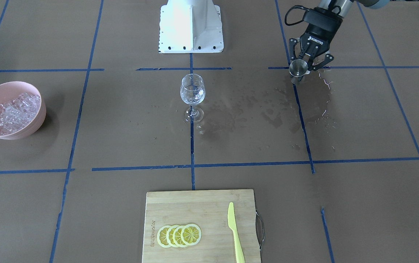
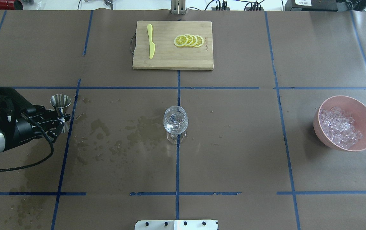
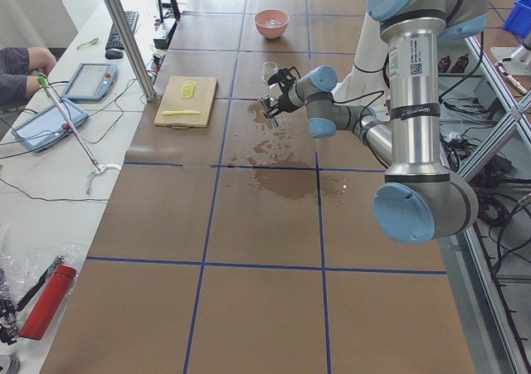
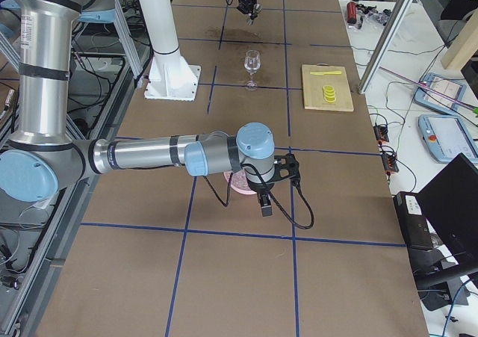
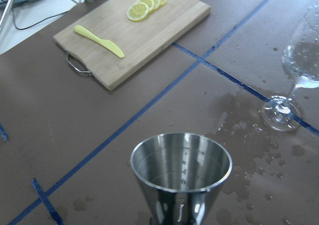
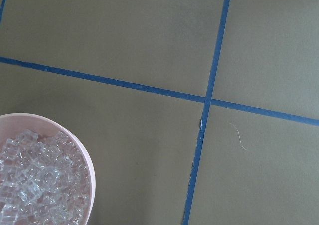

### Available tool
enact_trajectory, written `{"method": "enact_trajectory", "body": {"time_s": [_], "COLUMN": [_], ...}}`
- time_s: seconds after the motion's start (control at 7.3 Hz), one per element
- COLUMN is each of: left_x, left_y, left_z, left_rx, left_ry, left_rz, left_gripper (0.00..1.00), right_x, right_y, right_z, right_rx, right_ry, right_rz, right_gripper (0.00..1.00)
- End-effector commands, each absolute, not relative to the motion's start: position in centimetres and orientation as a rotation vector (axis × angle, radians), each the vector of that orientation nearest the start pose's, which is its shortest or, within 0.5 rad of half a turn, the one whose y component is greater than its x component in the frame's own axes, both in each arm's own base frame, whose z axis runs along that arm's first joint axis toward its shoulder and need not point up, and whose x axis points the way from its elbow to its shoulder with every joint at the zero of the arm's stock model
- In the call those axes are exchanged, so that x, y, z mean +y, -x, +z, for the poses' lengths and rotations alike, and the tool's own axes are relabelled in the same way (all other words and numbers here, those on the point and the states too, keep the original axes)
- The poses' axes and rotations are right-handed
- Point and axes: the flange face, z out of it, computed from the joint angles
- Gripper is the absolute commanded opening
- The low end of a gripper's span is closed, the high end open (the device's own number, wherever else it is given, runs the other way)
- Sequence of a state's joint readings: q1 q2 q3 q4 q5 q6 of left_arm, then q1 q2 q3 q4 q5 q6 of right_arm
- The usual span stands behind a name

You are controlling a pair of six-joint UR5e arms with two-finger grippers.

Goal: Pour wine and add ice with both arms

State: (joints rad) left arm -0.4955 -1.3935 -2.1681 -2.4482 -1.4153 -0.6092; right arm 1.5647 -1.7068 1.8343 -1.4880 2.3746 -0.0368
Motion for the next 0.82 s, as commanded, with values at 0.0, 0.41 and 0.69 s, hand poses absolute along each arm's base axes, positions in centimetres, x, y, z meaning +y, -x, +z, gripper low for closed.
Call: {"method": "enact_trajectory", "body": {"time_s": [0.0,0.41,0.69], "left_x": [-32.4,-30.8,-28.8], "left_y": [-27.6,-29.4,-31.8], "left_z": [40.5,44.2,47.4], "left_rx": [0.900,0.863,0.826], "left_ry": [-1.037,-1.132,-1.136], "left_rz": [0.076,-0.110,-0.187], "left_gripper": [0.00,0.00,0.00], "right_x": [-44.3,-44.3,-44.3], "right_y": [-5.9,-5.9,-5.9], "right_z": [58.0,58.1,58.1], "right_rx": [-0.798,-0.798,-0.798], "right_ry": [-0.212,-0.211,-0.211], "right_rz": [-0.126,-0.125,-0.125], "right_gripper": [1.00,1.00,1.00]}}
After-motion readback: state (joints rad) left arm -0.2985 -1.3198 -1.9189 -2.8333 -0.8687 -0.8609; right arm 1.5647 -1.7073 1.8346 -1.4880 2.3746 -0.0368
